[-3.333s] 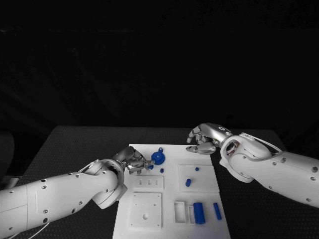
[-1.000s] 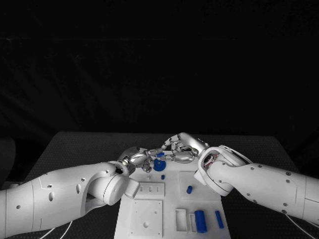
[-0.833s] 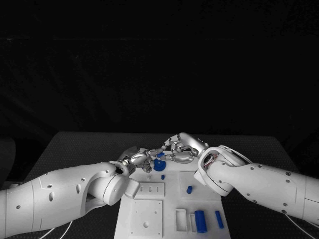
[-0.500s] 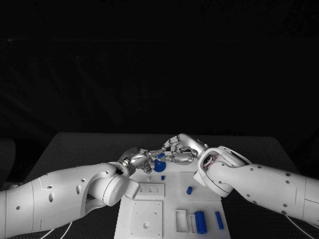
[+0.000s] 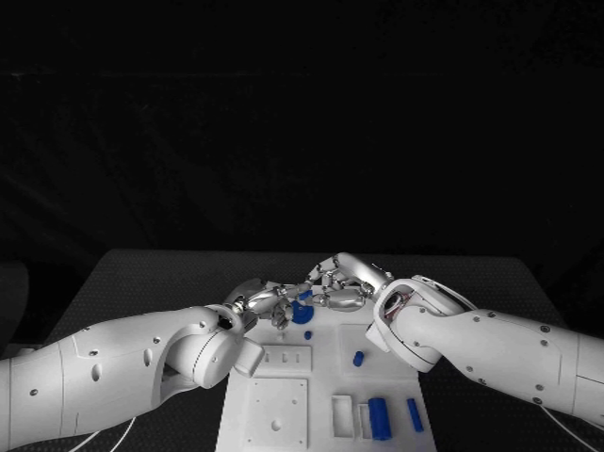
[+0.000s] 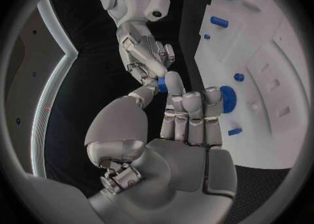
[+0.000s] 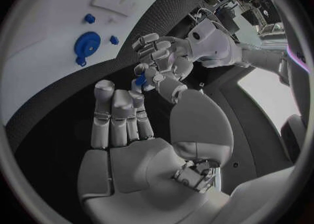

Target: Assemble the parts on the task board

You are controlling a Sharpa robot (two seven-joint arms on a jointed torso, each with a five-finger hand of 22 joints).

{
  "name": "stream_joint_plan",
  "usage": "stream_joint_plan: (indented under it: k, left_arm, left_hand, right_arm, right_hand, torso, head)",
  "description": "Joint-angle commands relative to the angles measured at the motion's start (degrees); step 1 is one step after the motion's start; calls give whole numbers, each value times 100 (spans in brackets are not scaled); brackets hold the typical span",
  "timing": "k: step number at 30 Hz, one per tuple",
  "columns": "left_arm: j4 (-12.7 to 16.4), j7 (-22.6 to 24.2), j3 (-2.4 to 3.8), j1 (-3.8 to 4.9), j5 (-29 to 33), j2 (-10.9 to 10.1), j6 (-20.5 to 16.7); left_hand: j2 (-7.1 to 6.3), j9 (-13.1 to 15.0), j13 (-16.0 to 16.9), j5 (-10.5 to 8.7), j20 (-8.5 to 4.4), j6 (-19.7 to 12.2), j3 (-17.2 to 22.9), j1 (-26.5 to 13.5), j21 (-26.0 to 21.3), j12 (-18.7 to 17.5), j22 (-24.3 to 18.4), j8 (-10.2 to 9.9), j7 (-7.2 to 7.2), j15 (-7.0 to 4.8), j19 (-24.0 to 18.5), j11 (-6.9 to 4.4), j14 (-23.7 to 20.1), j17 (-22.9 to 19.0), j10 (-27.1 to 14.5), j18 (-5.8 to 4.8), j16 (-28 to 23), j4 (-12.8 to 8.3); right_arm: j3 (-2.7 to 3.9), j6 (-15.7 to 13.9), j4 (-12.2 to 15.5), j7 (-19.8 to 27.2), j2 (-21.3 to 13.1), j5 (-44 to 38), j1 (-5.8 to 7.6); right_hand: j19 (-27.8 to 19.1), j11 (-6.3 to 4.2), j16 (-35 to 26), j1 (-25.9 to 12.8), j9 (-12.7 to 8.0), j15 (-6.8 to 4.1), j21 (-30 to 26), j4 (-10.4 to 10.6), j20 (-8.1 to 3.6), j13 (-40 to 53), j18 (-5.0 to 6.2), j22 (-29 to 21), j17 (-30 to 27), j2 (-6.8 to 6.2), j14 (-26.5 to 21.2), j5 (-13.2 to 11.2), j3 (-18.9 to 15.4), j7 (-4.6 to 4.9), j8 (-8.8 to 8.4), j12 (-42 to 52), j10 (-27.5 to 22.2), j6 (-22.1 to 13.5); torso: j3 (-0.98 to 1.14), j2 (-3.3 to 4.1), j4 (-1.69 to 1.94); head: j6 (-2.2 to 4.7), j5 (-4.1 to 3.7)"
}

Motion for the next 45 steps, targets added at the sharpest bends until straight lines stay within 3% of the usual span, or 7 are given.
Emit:
stream_joint_plan:
  k: [1, 12, 14, 19, 23, 31, 45]
  left_arm:
    - [22, -38, -3, 2, -136, 46, 370]
    - [-8, -60, -5, 1, 18, 46, 431]
    - [-13, -52, -5, 1, 42, 44, 423]
    - [-27, -76, -5, 1, 113, 36, 404]
    - [-36, -142, -5, 1, 179, 39, 490]
    - [-52, -231, -5, 1, 193, 38, 536]
    - [-81, -155, -5, 1, 301, -14, 540]
  left_hand:
    - [17, -8, -2, 19, -858, -48, 390, 82, -11, -22, -7, 8, -2, -159, -41, 16, -149, -4, -52, -44, 16, -400]
    - [-152, -52, 15, 72, -853, -237, 309, -62, 11, -15, -27, -75, 54, -112, -119, 66, -243, 1, -206, -70, 64, -298]
    - [-191, -61, 22, 170, -853, -279, 290, -122, 12, -8, -35, -90, 70, -99, -140, 80, -270, -1, -249, -72, 72, -263]
    - [-332, -68, 52, 861, -844, -340, 185, -459, 26, 39, -52, -99, 93, -76, -192, 103, -327, -3, -327, -79, 107, -181]
    - [-485, -76, 63, 1051, -840, -401, 152, -677, 36, 60, -68, -109, 112, -60, -214, 122, -363, -11, -400, -74, 122, -135]
    - [-695, -75, 90, 1100, -821, -514, 183, -897, 52, 117, -87, -107, 146, -30, -252, 154, -421, -13, -525, -61, 164, -79]
    - [-631, -54, 116, 1285, -800, -568, 246, -1006, 95, 204, -102, -61, 159, -16, -277, 167, -458, -16, -608, -44, 225, -108]
  right_arm:
    - [6, 15, -3, 59, 3, -21, 0]
    - [6, 76, -10, 74, -28, -85, 0]
    - [6, 94, -9, 84, -35, -85, 0]
    - [6, 127, -5, 97, -44, -85, 0]
    - [6, 151, -5, 105, -42, -87, 0]
    - [6, 181, -12, 105, -50, -99, -1]
    - [5, 267, -25, 127, -102, -111, -2]
  right_hand:
    - [-13, -50, 8, 26, 55, -49, 44, -44, -44, -12, 200, 121, 9, 115, 10, 17, 36, 75, 45, 36, -6, 167]
    - [-10, -70, 8, 0, 80, -68, 61, -141, -52, -21, 200, 116, 10, 163, 14, -43, 76, 54, 69, 35, 5, 217]
    - [-10, -72, 8, -2, 83, -70, 63, -155, -53, -22, 200, 116, 11, 172, 14, -55, 82, 52, 71, 35, 6, 223]
    - [-12, -75, 8, -7, 87, -72, 64, -169, -53, -23, 200, 115, 11, 182, 14, -65, 88, 50, 75, 35, 6, 232]
    - [-14, -76, 7, -10, 89, -73, 65, -178, -53, -23, 200, 115, 11, 191, 13, -70, 92, 48, 77, 34, 6, 237]
    - [-15, -78, 7, -18, 93, -76, 67, -194, -53, -24, 200, 115, 11, 205, 13, -81, 98, 46, 79, 35, 6, 244]
    - [-17, -80, 7, -27, 97, -77, 68, -211, -53, -25, 200, 114, 12, 215, 12, -90, 101, 44, 81, 34, 6, 250]
  torso:
    - [1, 0, -3]
    - [1, 0, -2]
    - [1, -1, -1]
    - [2, 1, -3]
    - [1, -1, -5]
    - [2, -1, -4]
    - [2, -1, -1]
  head:
    - [-3, -15]
    - [-4, -24]
    - [-9, -20]
    - [-20, -16]
    - [-30, -15]
    - [-55, -21]
    - [-77, -49]
